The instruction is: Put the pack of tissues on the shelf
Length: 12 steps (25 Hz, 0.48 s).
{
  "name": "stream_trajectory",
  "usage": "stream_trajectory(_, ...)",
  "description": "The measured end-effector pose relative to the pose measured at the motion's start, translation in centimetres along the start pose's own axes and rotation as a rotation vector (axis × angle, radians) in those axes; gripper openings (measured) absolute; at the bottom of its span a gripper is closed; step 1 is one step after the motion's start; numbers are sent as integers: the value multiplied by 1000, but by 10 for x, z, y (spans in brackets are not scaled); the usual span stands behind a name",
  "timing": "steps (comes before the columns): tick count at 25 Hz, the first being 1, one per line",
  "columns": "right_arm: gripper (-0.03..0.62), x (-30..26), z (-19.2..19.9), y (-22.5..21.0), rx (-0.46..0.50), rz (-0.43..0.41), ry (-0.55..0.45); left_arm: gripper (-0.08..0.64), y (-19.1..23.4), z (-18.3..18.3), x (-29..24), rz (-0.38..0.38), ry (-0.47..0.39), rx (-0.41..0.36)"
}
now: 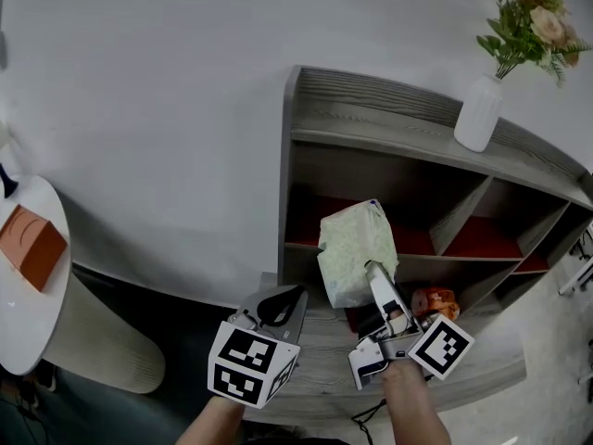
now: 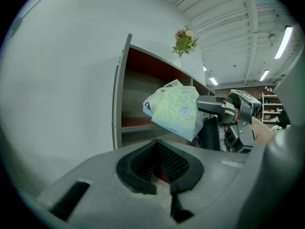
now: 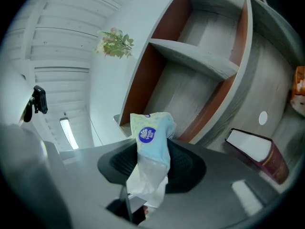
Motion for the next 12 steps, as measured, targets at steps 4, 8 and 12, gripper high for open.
stream_trajectory(4,150,-11,2,-11,-57,60,-23,-3,10,2,-3,7,0,8)
stream_trajectory(8,150,-24,7,-20,-140,111,-47,-3,18,3,-7,16,1,9)
stream_trajectory(12,150,-35,15,-24,-191,137,-67,-3,26,5,-9,16,2,23)
Point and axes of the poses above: the fingertips, and each gripper's own axes: x backward along the fingers, y to its left, z out of its underside, the point moved 6 cm from there along x, backward along the fingers, and after that the axes turned 4 degrees about x, right-handed, at the moved point
